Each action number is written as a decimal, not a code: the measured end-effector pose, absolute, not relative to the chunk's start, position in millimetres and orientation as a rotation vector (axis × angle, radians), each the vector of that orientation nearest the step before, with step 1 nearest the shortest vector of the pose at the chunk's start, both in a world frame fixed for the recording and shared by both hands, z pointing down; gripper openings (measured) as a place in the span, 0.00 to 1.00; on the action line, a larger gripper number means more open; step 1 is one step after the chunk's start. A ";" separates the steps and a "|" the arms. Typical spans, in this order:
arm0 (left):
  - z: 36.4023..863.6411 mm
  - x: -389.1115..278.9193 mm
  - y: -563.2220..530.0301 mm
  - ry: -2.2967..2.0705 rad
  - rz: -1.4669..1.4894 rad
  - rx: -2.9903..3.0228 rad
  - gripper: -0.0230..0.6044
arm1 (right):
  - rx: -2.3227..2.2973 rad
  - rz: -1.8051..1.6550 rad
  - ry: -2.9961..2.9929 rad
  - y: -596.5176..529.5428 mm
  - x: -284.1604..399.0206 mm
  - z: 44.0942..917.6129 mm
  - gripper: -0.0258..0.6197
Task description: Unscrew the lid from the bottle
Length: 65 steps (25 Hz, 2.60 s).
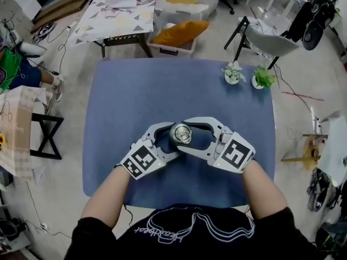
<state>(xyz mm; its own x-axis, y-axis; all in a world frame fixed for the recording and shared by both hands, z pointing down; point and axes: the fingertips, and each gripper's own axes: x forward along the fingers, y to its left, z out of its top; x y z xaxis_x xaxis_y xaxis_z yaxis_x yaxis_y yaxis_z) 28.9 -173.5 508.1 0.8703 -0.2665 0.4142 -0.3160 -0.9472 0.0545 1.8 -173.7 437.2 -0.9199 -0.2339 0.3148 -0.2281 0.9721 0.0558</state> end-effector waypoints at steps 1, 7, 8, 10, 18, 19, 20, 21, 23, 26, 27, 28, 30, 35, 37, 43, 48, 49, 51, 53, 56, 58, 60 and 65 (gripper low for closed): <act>507.9 29.1 -173.6 -0.418 0.623 2.932 0.59 | 0.307 -0.033 -2.795 -173.8 2.0 437.2 0.44; 506.7 28.5 -172.3 -0.224 0.621 2.979 0.59 | 0.155 -0.032 -2.785 -173.6 0.7 437.1 0.44; 506.4 28.4 -172.2 -0.203 0.618 2.983 0.59 | 0.137 -0.030 -2.784 -173.8 0.5 437.1 0.44; 505.9 28.9 -172.6 -0.176 0.609 2.989 0.59 | 0.116 -0.028 -2.781 -174.3 0.6 436.7 0.44; 508.8 29.3 -172.1 -0.197 0.610 2.965 0.59 | 0.133 0.002 -2.786 -174.1 1.0 438.9 0.44; 508.2 29.2 -171.7 -0.198 0.603 2.956 0.59 | 0.138 0.007 -2.789 -173.9 1.1 438.8 0.43; 507.0 28.6 -171.3 -0.199 0.596 2.948 0.59 | 0.143 0.008 -2.792 -173.6 1.2 438.5 0.43; 505.8 27.6 -171.0 -0.200 0.592 2.943 0.59 | 0.150 0.005 -2.797 -173.5 1.2 438.1 0.43; 504.9 24.8 -170.2 -0.208 0.597 2.936 0.59 | 0.178 0.002 -2.813 -174.4 0.9 436.6 0.43; 505.4 19.9 -167.7 -0.231 0.603 2.919 0.59 | 0.220 0.003 -2.842 -175.6 0.4 432.2 0.43; 504.4 18.0 -166.2 -0.239 0.601 2.911 0.59 | 0.233 0.004 -2.851 -175.7 0.3 429.9 0.43; 502.2 16.0 -164.5 -0.247 0.595 2.905 0.59 | 0.244 0.001 -2.855 -175.6 0.5 427.4 0.43; 494.7 11.1 -161.7 -0.270 0.575 2.898 0.59 | 0.260 -0.014 -2.855 -174.6 1.4 422.8 0.43; 466.5 -4.4 -158.1 -0.353 0.501 2.912 0.59 | 0.331 -0.047 -2.851 -169.0 8.4 409.6 0.43; 447.1 -11.5 -159.4 -0.417 0.440 2.909 0.59 | 0.390 -0.052 -2.865 -165.5 9.8 400.0 0.43; 379.7 -23.7 -135.3 -0.551 0.255 2.946 0.47 | 0.592 -0.102 -2.937 -141.4 12.5 350.5 0.43; 317.1 -30.1 -105.9 -0.621 0.019 2.893 0.15 | 0.797 -0.121 -2.990 -113.6 27.8 305.8 0.43; 308.6 -32.1 -102.8 -0.655 -0.010 2.864 0.10 | 0.837 -0.120 -2.999 -108.7 31.9 298.2 0.43; 294.7 -37.4 -97.1 -0.719 -0.053 2.811 0.05 | 0.916 -0.120 -3.015 -100.3 38.9 283.8 0.43; 283.9 -42.8 -89.9 -0.759 -0.088 2.778 0.05 | 0.985 -0.122 -3.028 -91.6 44.0 271.8 0.43; 273.5 -48.5 -78.5 -0.810 -0.108 2.775 0.05 | 1.053 -0.132 -3.030 -76.6 47.0 262.6 0.43; 268.4 -49.5 -70.7 -0.844 -0.104 2.799 0.05 | 1.083 -0.144 -3.021 -67.3 48.0 261.3 0.43; 266.4 -49.4 -61.8 -0.871 -0.101 2.813 0.05 | 1.105 -0.145 -3.011 -59.4 49.6 262.0 0.43; 270.6 -46.7 -45.9 -0.883 -0.093 2.807 0.05 | 1.150 -0.104 -3.004 -44.9 53.7 263.4 0.43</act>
<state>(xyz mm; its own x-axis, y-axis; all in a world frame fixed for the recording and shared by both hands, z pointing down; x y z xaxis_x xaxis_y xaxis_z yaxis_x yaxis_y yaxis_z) -46.7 -45.9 270.6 0.8198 -0.5727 -0.0004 -0.5603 -0.8023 0.2059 53.7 -44.9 263.4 -0.7422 -0.6635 -0.0944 -0.6684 0.7430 0.0330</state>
